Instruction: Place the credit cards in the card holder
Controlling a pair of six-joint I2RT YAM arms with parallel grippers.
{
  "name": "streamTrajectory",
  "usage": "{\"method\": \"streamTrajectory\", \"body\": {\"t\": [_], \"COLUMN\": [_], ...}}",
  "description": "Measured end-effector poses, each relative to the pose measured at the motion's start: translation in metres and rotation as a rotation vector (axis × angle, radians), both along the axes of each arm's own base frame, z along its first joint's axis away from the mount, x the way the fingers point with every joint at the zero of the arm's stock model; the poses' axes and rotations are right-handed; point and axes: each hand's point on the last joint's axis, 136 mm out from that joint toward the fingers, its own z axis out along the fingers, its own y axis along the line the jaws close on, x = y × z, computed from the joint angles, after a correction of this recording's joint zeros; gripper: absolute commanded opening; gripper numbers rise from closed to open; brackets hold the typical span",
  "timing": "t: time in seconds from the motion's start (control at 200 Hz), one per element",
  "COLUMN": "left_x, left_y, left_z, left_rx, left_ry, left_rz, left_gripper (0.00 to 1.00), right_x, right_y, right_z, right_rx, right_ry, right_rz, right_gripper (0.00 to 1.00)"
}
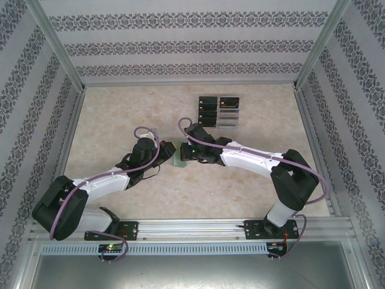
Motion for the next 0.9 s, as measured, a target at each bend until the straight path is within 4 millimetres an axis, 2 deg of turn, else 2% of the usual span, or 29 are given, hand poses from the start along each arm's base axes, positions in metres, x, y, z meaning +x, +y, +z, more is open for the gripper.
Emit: {"method": "streamTrajectory", "body": {"t": [0.165, 0.37, 0.575, 0.635, 0.754, 0.854, 0.899], "left_x": [-0.002, -0.001, -0.001, -0.001, -0.001, -0.002, -0.002], "left_y": [-0.002, -0.001, -0.001, -0.002, -0.003, -0.003, -0.002], "left_z": [0.001, 0.008, 0.002, -0.004, -0.023, -0.039, -0.045], "left_rx": [-0.001, -0.005, 0.003, 0.011, 0.034, 0.049, 0.055], "left_ry": [-0.002, -0.022, -0.01, 0.006, 0.048, 0.079, 0.092], "left_rz": [-0.008, 0.006, 0.005, 0.002, -0.005, -0.003, -0.001], "left_gripper": [0.0, 0.0, 0.0, 0.15, 0.37, 0.5, 0.52], "right_x": [-0.003, -0.004, -0.008, -0.009, -0.015, -0.021, -0.023], "right_y": [-0.012, -0.055, -0.058, -0.058, -0.061, -0.062, -0.063], "right_z": [0.005, -0.012, -0.013, -0.011, -0.01, -0.015, -0.018], "right_rx": [0.02, -0.033, -0.036, -0.029, -0.017, -0.014, -0.016], "right_ry": [-0.013, 0.015, 0.023, 0.021, 0.025, 0.04, 0.048], "right_rz": [-0.012, -0.088, -0.086, -0.083, -0.075, -0.068, -0.064], "right_gripper": [0.0, 0.0, 0.0, 0.0, 0.0, 0.0, 0.0]}}
